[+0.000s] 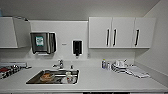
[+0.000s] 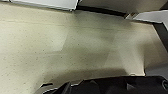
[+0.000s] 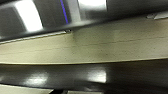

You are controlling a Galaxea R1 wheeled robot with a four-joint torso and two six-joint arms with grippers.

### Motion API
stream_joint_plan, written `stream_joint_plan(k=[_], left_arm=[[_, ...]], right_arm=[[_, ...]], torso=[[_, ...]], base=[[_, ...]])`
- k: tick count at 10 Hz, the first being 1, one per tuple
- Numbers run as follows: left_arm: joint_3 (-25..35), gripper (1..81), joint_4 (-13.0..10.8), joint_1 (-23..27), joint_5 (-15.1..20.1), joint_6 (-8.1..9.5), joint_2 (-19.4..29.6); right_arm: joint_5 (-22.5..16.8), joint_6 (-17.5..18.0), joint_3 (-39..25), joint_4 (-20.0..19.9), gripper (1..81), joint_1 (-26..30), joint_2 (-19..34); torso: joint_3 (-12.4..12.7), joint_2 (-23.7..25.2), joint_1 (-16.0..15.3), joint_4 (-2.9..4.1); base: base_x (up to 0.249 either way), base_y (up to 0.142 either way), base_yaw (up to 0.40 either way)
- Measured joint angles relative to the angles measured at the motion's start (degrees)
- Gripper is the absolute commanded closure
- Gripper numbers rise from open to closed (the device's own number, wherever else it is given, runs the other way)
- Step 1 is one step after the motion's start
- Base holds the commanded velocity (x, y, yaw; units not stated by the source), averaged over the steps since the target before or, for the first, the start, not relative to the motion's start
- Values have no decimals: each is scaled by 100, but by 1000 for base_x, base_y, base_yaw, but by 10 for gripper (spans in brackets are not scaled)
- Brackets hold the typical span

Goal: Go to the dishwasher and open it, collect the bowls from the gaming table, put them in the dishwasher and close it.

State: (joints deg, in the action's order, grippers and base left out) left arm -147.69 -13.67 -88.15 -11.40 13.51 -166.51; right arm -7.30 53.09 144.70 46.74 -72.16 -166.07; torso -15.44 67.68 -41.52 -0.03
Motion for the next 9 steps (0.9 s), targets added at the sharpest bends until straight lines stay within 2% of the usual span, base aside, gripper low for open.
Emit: stream_joint_plan(k=[4,9], left_arm=[[0,10,0,-2,5,-1,2],[0,10,0,-40,10,-1,2]], right_arm=[[-289,-11,-284,-2,10,234,85],[-518,33,-1298,-112,10,755,516]], torso=[[-2,0,0,0],[-2,0,-2,0]], base=[[0,0,0],[0,0,0]])
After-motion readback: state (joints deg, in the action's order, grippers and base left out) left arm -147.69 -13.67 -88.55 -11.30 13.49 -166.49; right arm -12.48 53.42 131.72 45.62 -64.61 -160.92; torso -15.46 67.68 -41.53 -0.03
